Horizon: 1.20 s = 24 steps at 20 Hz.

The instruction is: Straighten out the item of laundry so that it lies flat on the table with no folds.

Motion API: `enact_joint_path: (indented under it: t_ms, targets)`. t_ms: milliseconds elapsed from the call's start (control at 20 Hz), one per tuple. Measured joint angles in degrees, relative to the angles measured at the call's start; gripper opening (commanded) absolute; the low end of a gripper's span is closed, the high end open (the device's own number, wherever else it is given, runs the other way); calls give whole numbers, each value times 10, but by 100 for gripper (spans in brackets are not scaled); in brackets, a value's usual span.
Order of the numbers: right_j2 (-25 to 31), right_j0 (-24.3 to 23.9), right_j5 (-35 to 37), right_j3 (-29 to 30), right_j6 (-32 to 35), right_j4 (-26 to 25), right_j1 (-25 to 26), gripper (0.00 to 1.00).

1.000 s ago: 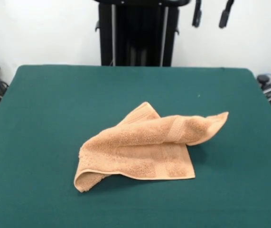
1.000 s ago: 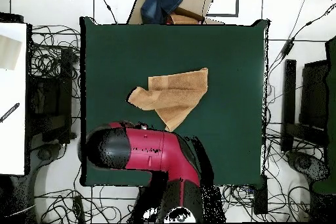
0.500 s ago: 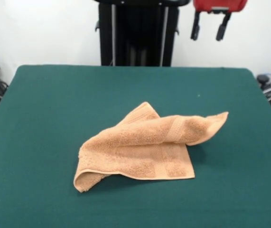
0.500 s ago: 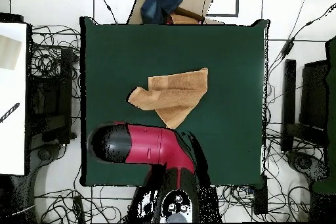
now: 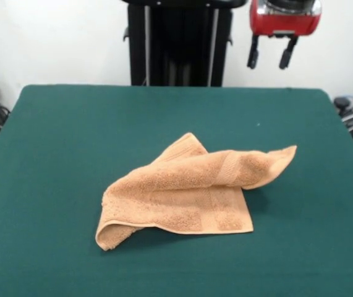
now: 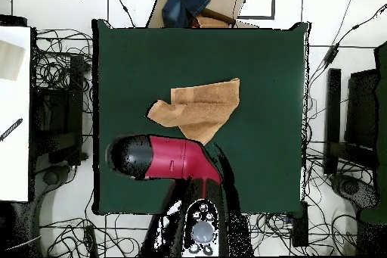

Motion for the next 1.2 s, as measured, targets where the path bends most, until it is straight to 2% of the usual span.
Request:
enact_joint_path:
  t_ms: [650, 1200]
  targets:
    - [-1, 16, 3, -93, 0, 21, 80, 100]
    - [0, 2, -55, -131, 0, 36, 96, 100]
